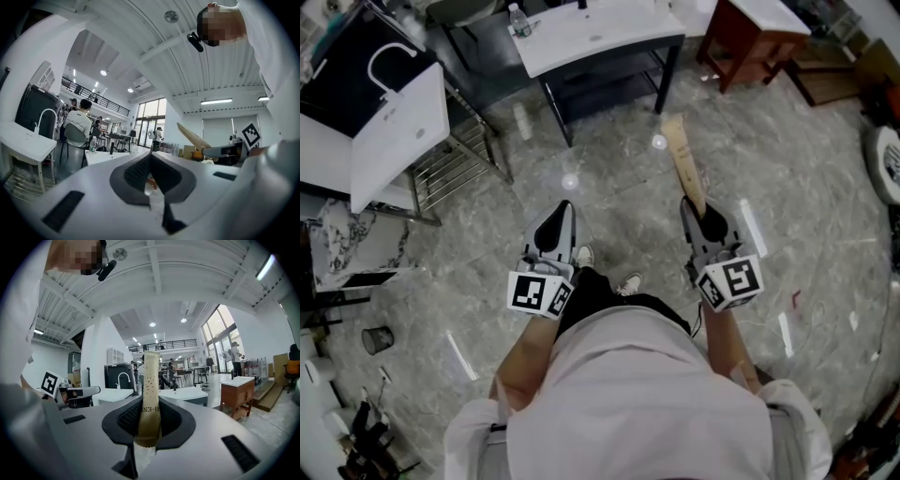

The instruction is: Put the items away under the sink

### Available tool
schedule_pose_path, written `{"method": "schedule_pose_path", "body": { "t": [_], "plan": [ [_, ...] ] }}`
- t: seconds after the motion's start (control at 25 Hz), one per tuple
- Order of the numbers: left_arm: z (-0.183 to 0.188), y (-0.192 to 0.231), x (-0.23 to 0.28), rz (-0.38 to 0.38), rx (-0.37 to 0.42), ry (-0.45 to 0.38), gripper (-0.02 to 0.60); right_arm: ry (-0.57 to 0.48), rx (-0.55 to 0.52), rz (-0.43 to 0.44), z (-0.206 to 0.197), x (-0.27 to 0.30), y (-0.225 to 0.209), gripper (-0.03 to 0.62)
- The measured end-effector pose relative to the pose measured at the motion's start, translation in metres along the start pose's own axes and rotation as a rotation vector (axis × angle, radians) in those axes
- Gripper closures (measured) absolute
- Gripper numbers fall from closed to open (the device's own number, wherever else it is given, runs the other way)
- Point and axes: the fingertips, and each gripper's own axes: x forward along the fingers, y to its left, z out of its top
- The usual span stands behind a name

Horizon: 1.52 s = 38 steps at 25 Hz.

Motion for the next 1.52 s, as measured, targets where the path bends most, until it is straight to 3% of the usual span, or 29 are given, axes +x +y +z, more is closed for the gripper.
{"method": "schedule_pose_path", "body": {
  "t": [0.4,0.56,0.92,1.12,1.52],
  "plan": [
    [-0.01,0.037,0.037,-0.007,-0.006,0.011,0.578,0.035,-0.005,-0.023,-0.012,0.039,-0.02,0.523],
    [-0.018,0.057,0.076,-0.029,-0.034,0.02,0.578,0.015,-0.014,-0.052,0.003,0.068,-0.039,0.523],
    [-0.019,0.131,0.173,-0.049,0.018,0.036,0.578,0.05,-0.005,-0.068,0.014,0.168,-0.074,0.523],
    [-0.019,0.168,0.218,-0.059,0.001,0.03,0.578,0.082,0.006,-0.066,0.008,0.222,-0.085,0.525],
    [-0.022,0.226,0.259,-0.073,-0.068,0.044,0.578,0.111,-0.014,-0.073,0.023,0.291,-0.086,0.523]
  ]
}}
